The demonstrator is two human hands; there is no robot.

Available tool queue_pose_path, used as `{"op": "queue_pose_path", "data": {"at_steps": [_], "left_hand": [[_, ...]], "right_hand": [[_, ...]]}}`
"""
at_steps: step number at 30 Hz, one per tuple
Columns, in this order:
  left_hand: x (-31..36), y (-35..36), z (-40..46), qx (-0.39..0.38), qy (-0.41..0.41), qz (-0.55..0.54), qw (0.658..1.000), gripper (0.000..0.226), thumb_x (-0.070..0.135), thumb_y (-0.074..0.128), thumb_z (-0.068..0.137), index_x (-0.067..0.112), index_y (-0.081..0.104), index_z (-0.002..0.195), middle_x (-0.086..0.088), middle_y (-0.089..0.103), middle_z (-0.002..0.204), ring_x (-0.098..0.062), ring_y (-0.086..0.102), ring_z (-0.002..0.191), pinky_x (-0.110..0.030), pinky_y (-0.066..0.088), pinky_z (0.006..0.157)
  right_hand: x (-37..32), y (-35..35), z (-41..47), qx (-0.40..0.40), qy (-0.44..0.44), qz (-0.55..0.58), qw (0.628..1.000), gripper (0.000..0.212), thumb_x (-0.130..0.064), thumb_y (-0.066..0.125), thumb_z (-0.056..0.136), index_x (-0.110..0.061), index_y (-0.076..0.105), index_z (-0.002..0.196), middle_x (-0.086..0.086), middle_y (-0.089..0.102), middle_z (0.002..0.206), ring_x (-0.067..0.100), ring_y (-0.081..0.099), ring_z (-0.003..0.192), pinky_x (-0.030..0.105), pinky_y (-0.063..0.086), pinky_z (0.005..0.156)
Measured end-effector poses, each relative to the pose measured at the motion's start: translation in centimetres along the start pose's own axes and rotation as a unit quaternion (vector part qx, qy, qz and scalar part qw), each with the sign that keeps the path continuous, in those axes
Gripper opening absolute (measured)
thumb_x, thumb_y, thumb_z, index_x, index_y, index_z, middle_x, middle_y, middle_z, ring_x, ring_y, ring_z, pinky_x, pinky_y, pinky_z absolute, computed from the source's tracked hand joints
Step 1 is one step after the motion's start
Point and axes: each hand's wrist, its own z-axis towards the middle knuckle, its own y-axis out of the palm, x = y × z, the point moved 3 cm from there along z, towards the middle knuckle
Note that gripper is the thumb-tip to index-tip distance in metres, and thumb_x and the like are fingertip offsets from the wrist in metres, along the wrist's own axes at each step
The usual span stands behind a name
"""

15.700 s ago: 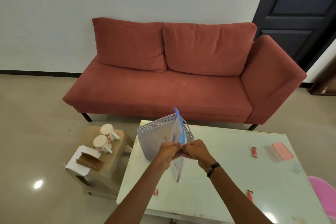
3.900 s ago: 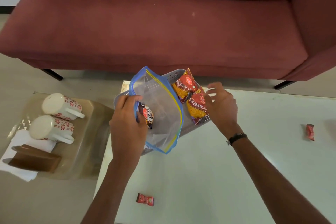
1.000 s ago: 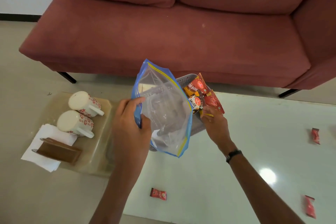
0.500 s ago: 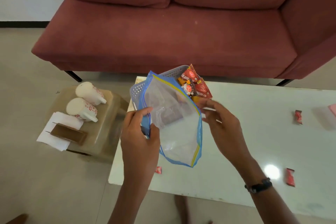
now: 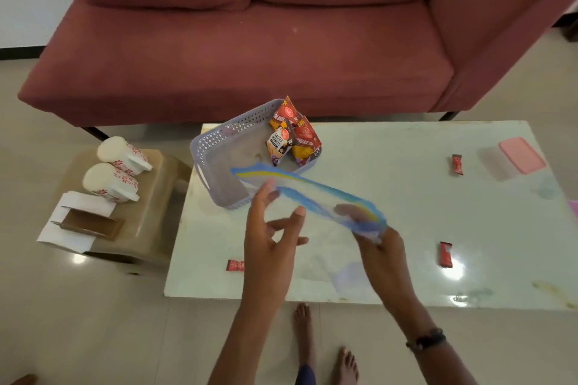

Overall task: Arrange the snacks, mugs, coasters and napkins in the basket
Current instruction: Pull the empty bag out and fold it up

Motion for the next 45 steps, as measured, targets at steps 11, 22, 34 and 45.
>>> {"op": "queue_pose_path", "data": {"at_steps": [11,22,34,45], "left_hand": [[-6.5,-1.9,4.9,-0.114,-0.18,0.068,0.975,0.067,0.028,0.071,0.079,0.03,0.034,0.135,0.003,0.061,0.127,-0.015,0.065,0.096,-0.038,0.05,0.089],[-8.2,1.0,9.5,-0.122,-0.136,0.027,0.983,0.037,-0.004,0.041,0.09,0.021,0.054,0.113,0.003,0.07,0.105,-0.009,0.06,0.051,-0.019,0.049,0.049],[-9.2,6.2,10.9,-0.225,-0.37,-0.212,0.876,0.059,0.067,0.035,0.083,0.013,0.061,0.085,-0.009,0.056,0.131,-0.043,0.06,0.11,-0.063,0.047,0.089],[-10.1,23.5,7.7,-0.2,-0.337,-0.007,0.92,0.027,-0.003,0.047,0.089,0.022,0.044,0.1,-0.004,0.053,0.113,-0.033,0.065,0.089,-0.027,0.059,0.06]], "right_hand": [[-0.5,-3.7,4.8,-0.007,0.143,0.127,0.982,0.026,-0.027,0.048,0.096,-0.017,0.063,0.115,0.006,0.074,0.103,0.021,0.07,0.097,0.043,0.044,0.1],[4.1,-1.7,7.7,-0.059,0.172,0.1,0.978,0.054,0.0,0.063,0.084,-0.034,0.052,0.126,0.0,0.07,0.112,0.021,0.069,0.099,0.032,0.057,0.078],[7.2,-8.4,10.4,0.064,0.064,0.006,0.996,0.02,-0.006,0.054,0.07,-0.018,0.069,0.075,-0.02,0.068,0.066,-0.006,0.059,0.062,0.009,0.042,0.057],[8.8,-19.2,13.0,-0.179,-0.019,-0.152,0.972,0.044,-0.006,0.047,0.079,-0.013,0.049,0.122,-0.009,0.051,0.118,-0.017,0.044,0.104,0.0,0.033,0.088]]}}
